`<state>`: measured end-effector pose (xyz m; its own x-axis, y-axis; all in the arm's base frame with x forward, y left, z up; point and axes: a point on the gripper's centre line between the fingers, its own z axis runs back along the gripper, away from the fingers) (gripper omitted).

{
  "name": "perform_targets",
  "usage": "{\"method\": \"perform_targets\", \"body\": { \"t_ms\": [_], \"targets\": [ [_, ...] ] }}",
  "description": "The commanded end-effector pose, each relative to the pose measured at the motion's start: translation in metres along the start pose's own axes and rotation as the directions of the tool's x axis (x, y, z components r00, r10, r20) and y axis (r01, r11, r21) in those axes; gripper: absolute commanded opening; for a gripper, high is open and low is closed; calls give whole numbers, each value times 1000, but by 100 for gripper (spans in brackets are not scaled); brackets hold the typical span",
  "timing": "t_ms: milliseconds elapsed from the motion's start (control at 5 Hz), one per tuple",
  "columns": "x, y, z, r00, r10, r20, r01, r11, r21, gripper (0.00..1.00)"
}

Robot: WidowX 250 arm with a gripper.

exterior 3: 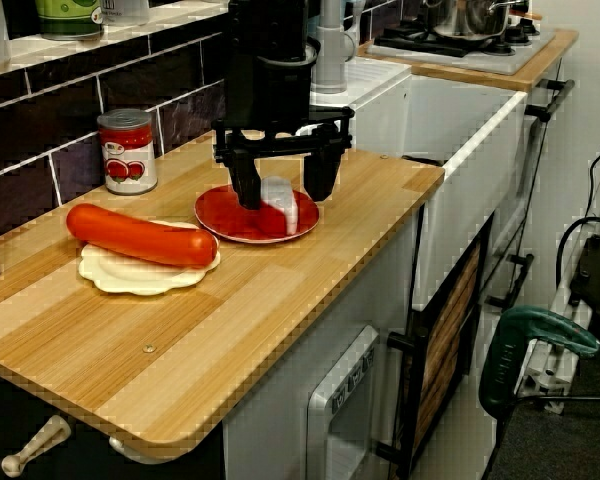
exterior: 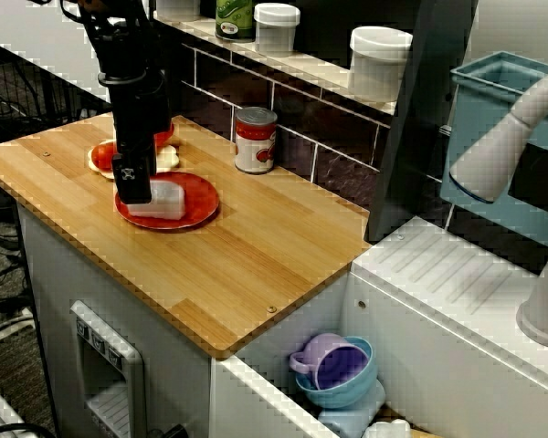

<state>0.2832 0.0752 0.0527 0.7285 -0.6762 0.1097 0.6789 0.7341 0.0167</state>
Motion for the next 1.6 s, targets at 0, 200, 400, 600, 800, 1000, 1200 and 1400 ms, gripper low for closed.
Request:
{"method": "perform_targets", "body": {
  "t_ms": [0,200,400,600,800,1000,1200,1400],
  "targets": [
    [0,0,0,1000,0,0,0,1000,0,100],
    [0,1,7,1000,-16,6,16,1000,-24,100],
    [-2,5,15,1000,-7,16,8,999,-31,100],
    [-8,12,22,1000,-10,23,11,999,-32,100],
    [-15,19,24,1000,8,24,-7,999,-31,100],
    [-26,27,18,1000,-13,9,13,1000,-1,100],
    [-35,34,6,999,-50,-3,50,998,32,100],
    [-37,39,2,997,-76,-15,77,996,51,100]
  ]
}}
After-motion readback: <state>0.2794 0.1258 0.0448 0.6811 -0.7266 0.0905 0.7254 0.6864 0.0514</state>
